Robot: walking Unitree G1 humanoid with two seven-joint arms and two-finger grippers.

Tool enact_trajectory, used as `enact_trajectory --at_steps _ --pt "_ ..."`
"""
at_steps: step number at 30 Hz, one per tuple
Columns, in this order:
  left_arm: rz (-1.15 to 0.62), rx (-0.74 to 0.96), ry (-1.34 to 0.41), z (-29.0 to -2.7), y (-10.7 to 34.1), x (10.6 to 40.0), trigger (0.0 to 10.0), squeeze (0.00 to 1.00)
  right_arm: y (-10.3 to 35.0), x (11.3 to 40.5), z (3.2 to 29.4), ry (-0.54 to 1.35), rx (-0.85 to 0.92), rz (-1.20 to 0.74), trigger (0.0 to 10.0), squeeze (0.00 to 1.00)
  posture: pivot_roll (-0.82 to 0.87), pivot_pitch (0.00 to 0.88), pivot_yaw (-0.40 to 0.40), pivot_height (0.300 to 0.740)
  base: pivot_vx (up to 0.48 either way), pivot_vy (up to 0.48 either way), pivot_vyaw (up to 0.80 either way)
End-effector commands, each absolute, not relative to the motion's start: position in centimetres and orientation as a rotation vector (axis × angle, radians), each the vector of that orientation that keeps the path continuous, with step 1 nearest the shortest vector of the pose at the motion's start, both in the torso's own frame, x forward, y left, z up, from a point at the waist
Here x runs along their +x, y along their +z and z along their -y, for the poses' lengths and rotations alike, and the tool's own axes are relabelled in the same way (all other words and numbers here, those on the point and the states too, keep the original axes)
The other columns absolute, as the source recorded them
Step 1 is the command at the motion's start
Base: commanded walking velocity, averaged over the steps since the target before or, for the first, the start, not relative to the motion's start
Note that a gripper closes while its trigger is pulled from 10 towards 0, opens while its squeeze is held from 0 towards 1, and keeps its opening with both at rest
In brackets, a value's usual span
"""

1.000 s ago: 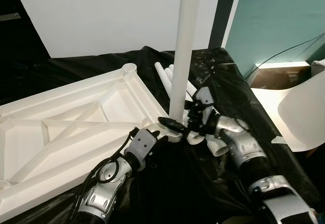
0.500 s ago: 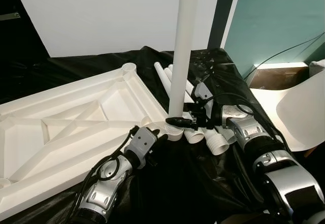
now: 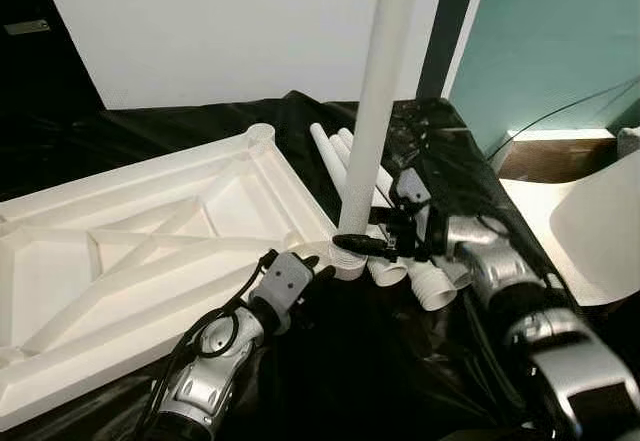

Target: Building children table

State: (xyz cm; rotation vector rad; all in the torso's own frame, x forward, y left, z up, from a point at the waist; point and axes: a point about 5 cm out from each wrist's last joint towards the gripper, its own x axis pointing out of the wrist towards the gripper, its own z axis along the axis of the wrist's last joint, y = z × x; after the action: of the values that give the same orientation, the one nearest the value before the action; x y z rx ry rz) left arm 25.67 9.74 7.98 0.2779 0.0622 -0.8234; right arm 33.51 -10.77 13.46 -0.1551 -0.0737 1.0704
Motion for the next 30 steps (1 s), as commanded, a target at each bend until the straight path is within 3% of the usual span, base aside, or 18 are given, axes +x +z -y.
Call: enact_trajectory --at_steps 1,5,17,18,19,20,21,26,27,30 --pt "-0.211 0.281 -0.878 -10.0 5.1 24.1 10.0 0.0 12.9 33.6 11.8 0.874 -0.095 0.093 0.0 0.0 0.19 0.0 -0.03 0.74 0.0 0.0 0.0" --pt "-0.213 0.289 -0.893 -10.0 5.1 24.2 10.0 0.0 13.4 32.5 10.6 0.55 0.053 0.228 0.0 0.0 0.18 0.0 -0.02 0.74 0.0 0.0 0.0" --pt "-0.208 0.285 -0.899 -9.7 5.3 24.3 10.0 0.0 14.2 32.2 10.0 0.34 0.077 0.263 0.0 0.0 0.18 0.0 -0.03 0.74 0.0 0.0 0.0" --pt "-0.208 0.283 -0.897 -9.7 5.2 24.3 10.0 0.0 14.1 32.1 9.7 0.364 0.076 0.25 3.6 0.0 0.18 0.0 -0.03 0.74 0.0 0.0 0.0" --pt "-0.209 0.282 -0.896 -9.7 5.2 24.3 10.0 0.0 14.1 32.0 9.4 0.384 0.073 0.243 9.0 0.0 0.18 0.0 -0.032 0.74 0.0 0.0 0.0" --pt "-0.209 0.281 -0.895 -9.7 5.2 24.3 10.0 0.0 14.0 31.8 9.2 0.395 0.07 0.238 9.0 0.0 0.18 0.0 -0.032 0.74 0.0 0.0 0.0" --pt "-0.208 0.28 -0.894 -9.6 5.2 24.3 10.0 0.0 14.0 31.8 8.8 0.454 0.068 0.223 10.0 1.0 0.19 0.0 -0.036 0.74 0.0 0.0 0.0" --pt "-0.208 0.278 -0.892 -9.6 5.2 24.4 10.0 0.0 13.5 31.8 8.1 0.608 0.031 0.169 10.0 1.0 0.18 0.0 -0.039 0.74 0.0 0.0 0.0" --pt "-0.208 0.276 -0.891 -9.6 5.2 24.5 10.0 0.0 13.1 31.9 8.2 0.698 -0.01 0.132 10.0 0.0 0.18 0.0 -0.038 0.74 0.0 0.0 0.0" --pt "-0.208 0.275 -0.891 -9.6 5.2 24.5 10.0 0.0 13.0 32.1 8.5 0.745 -0.034 0.116 10.0 0.0 0.18 0.0 -0.038 0.74 0.0 0.0 0.0"
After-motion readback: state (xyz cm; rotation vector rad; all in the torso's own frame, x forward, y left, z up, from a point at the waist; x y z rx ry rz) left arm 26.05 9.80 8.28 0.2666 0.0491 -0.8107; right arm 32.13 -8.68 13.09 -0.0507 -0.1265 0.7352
